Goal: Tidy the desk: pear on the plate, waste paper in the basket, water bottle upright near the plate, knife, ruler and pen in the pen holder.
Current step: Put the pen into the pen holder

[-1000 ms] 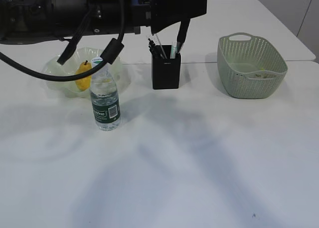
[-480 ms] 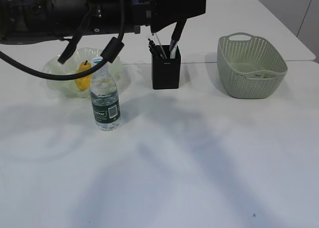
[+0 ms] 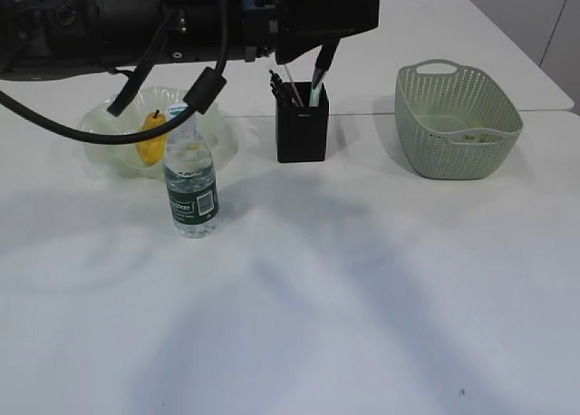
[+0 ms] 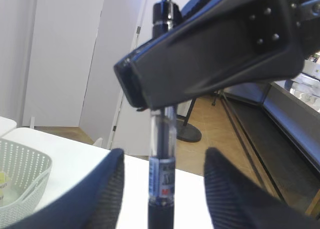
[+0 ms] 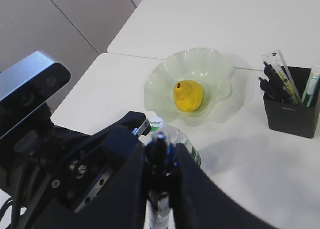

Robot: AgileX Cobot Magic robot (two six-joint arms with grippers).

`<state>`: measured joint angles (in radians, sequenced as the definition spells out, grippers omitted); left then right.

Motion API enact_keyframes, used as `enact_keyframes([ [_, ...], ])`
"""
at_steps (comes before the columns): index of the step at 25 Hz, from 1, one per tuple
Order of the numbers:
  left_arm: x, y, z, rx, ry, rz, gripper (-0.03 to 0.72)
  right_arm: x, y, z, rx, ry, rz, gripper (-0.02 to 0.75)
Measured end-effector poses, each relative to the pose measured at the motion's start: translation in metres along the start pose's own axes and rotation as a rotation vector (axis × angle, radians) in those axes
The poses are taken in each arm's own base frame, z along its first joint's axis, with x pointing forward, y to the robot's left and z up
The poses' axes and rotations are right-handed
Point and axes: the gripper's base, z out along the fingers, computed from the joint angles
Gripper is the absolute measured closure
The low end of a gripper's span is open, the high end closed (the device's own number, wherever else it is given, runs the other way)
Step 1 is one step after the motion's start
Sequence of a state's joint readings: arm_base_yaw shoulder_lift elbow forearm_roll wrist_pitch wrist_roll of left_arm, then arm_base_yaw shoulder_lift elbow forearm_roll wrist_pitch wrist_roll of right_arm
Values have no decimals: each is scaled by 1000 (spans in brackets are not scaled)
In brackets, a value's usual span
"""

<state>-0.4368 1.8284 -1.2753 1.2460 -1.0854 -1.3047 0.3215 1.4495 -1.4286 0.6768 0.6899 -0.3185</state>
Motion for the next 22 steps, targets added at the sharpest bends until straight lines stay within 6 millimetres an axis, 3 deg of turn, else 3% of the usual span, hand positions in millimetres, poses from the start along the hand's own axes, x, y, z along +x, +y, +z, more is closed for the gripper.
enact_keyframes([
  [6,0,1,-1,-7,-2,-1,247,0,0,0,1,-3,0,645],
  [11,-3,9,-9,-38,-12,-1,256,-1,0,0,3,-10,0,645],
  [17,-10,24,-30,-84,-39,2,256,-3,-1,1,12,-33,-1,645],
  [22,-21,37,-60,-128,-67,27,257,-8,-3,0,33,-84,-8,645],
])
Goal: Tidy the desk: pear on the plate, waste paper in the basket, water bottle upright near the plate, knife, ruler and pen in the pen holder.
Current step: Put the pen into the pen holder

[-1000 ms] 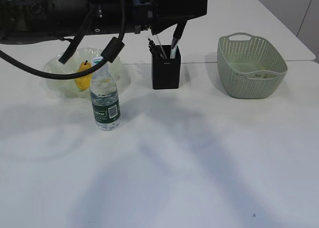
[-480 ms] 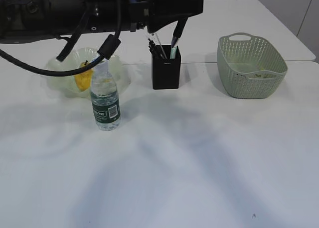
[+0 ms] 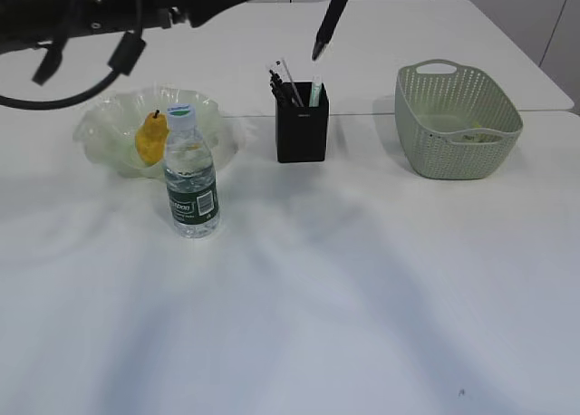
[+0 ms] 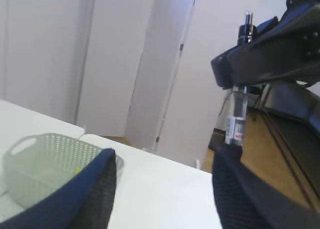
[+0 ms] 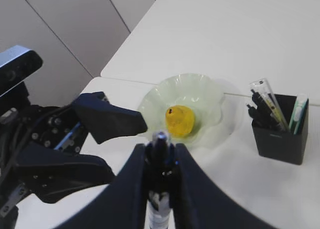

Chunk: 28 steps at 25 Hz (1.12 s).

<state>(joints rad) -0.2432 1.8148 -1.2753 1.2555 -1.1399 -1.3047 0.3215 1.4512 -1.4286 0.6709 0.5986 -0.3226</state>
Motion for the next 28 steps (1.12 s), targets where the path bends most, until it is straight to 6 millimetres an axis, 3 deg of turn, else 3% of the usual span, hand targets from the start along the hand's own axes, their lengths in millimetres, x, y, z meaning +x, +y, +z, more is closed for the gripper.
enact_keyframes([
  [5,-26,6,-38,-76,6,96,257,-3,-7,11,29,-44,-3,645],
  [11,-49,5,-80,-168,55,160,257,-5,-23,51,46,-13,-43,645],
  [14,-53,3,-92,-193,87,179,258,-8,-30,71,53,-3,-66,645],
  [18,-51,3,-95,-199,106,176,258,-11,-43,102,73,11,-100,645],
  [23,-28,3,-98,-205,131,100,258,-14,-65,135,112,16,-144,645],
  [28,-13,-4,-103,-256,141,47,259,-14,-98,159,160,10,-128,645],
])
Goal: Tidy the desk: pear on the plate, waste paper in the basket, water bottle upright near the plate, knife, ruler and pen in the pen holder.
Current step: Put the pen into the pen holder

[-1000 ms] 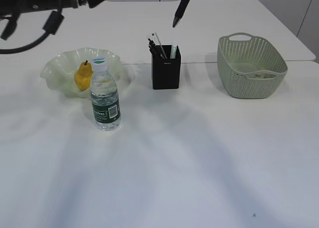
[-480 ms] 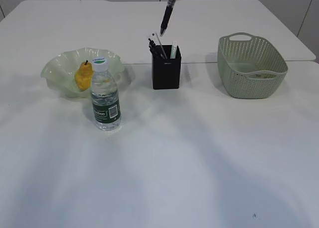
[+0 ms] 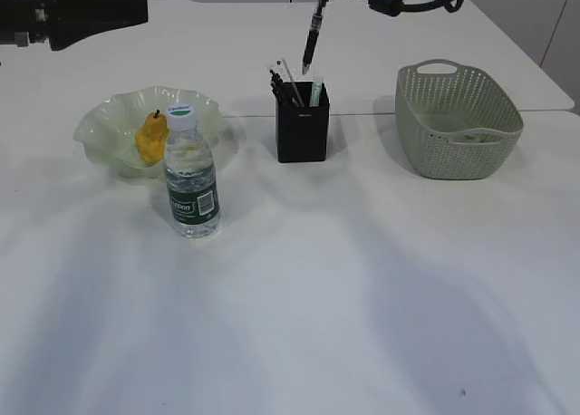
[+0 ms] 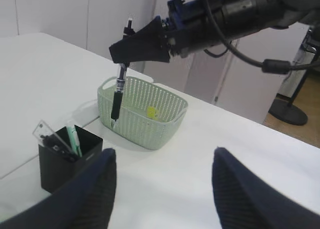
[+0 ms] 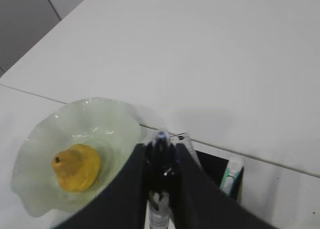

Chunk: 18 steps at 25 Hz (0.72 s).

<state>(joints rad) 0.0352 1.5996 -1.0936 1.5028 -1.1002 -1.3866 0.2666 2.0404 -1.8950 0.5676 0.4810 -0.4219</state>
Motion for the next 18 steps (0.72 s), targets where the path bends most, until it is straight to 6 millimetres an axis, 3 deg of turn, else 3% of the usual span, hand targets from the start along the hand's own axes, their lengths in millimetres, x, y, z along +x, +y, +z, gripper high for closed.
enact_keyframes([
  [11,3,-15,-11,-66,-7,-4,259,24,-29,58,53,-10,-1,645],
  [18,4,-14,-11,-67,-6,-4,259,44,-39,82,73,18,-31,645],
])
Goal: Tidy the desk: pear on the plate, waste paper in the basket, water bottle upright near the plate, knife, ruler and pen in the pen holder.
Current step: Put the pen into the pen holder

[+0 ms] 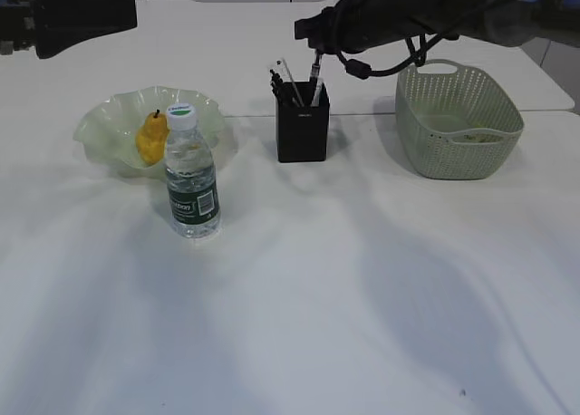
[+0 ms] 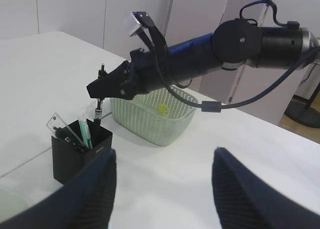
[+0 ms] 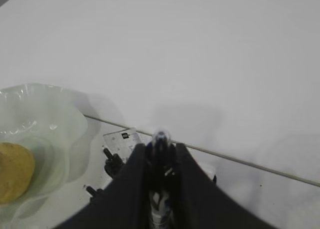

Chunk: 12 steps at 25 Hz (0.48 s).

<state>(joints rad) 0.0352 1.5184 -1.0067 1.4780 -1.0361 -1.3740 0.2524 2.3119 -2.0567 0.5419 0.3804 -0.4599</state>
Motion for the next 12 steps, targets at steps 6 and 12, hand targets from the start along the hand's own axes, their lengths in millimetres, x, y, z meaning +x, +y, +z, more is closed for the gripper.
enact_keyframes([
  [6,0,0,0,0,0,0,259,7,-2,5,4,21,-20,644],
  [12,0,0,0,0,0,2,259,9,-1,5,-1,43,-34,577],
])
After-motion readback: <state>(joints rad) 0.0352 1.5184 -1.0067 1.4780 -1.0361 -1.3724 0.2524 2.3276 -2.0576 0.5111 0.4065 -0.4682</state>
